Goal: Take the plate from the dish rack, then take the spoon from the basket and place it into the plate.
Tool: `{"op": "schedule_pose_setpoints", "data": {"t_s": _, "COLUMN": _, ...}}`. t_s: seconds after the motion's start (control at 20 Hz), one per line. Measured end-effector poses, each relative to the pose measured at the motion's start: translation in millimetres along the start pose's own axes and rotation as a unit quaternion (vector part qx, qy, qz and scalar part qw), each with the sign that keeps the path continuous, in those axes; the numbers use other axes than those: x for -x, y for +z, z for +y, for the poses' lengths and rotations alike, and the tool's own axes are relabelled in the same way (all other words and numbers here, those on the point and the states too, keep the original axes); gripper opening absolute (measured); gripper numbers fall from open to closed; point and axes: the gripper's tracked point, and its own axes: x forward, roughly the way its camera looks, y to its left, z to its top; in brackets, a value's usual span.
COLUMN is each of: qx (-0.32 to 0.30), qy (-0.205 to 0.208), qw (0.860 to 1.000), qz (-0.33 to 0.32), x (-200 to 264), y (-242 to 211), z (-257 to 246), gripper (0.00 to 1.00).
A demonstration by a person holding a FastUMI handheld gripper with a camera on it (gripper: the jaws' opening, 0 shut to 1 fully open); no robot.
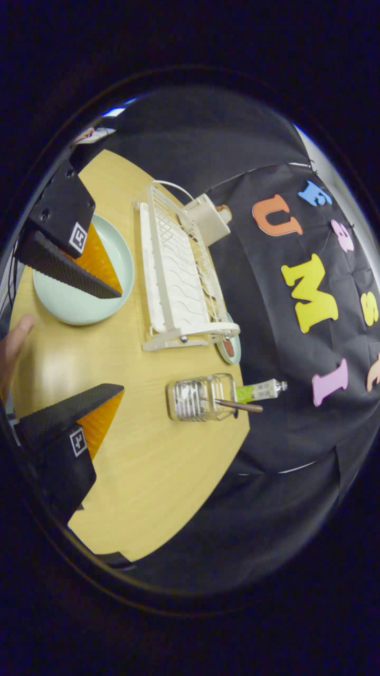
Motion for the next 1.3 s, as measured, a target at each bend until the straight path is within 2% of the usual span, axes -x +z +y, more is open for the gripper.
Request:
{"op": "schedule_pose_setpoints", "data": {"t_s": 0.05, "qx": 0.005, "qy": -0.01, "qw": 1.0, "qz": -0.013, "x": -2.0, "y": 11.7, "z": -8.1, "gripper": 1.0}}
{"op": "schedule_pose_setpoints", "data": {"t_s": 0.45, "qx": 0.048, "qy": -0.041, "qw": 0.992, "qz": -0.108, "x": -57.2, "y": 113.9, "z": -69.3, "gripper": 1.0}}
{"op": "schedule_pose_setpoints", "data": {"t_s": 0.6, "qx": 0.012, "qy": -0.025, "qw": 0.994, "qz": -0.109, "x": -86.3, "y": 141.5, "z": -84.4, "gripper": 1.0}}
{"op": "schedule_pose_setpoints", "data": {"t_s": 0.85, "qx": 0.004, "qy": -0.026, "qw": 0.995, "qz": -0.098, "x": -132.9, "y": 178.1, "z": -99.6, "gripper": 0.99}}
{"op": "schedule_pose_setpoints", "data": {"t_s": 0.95, "qx": -0.003, "qy": -0.022, "qw": 0.996, "qz": -0.086, "x": -147.2, "y": 184.9, "z": -99.0, "gripper": 0.95}}
{"op": "schedule_pose_setpoints", "data": {"t_s": 1.0, "qx": -0.006, "qy": -0.012, "qw": 0.997, "qz": -0.079, "x": -151.8, "y": 186.6, "z": -95.0, "gripper": 0.89}}
{"op": "schedule_pose_setpoints", "data": {"t_s": 1.05, "qx": -0.01, "qy": -0.007, "qw": 0.997, "qz": -0.075, "x": -157.7, "y": 189.0, "z": -92.0, "gripper": 0.78}}
{"op": "schedule_pose_setpoints", "data": {"t_s": 1.15, "qx": -0.009, "qy": -0.035, "qw": 0.998, "qz": -0.056, "x": -167.2, "y": 182.4, "z": -101.4, "gripper": 0.55}}
{"op": "schedule_pose_setpoints", "data": {"t_s": 1.3, "qx": -0.016, "qy": -0.028, "qw": 0.997, "qz": -0.071, "x": -162.3, "y": 187.9, "z": -93.0, "gripper": 0.25}}
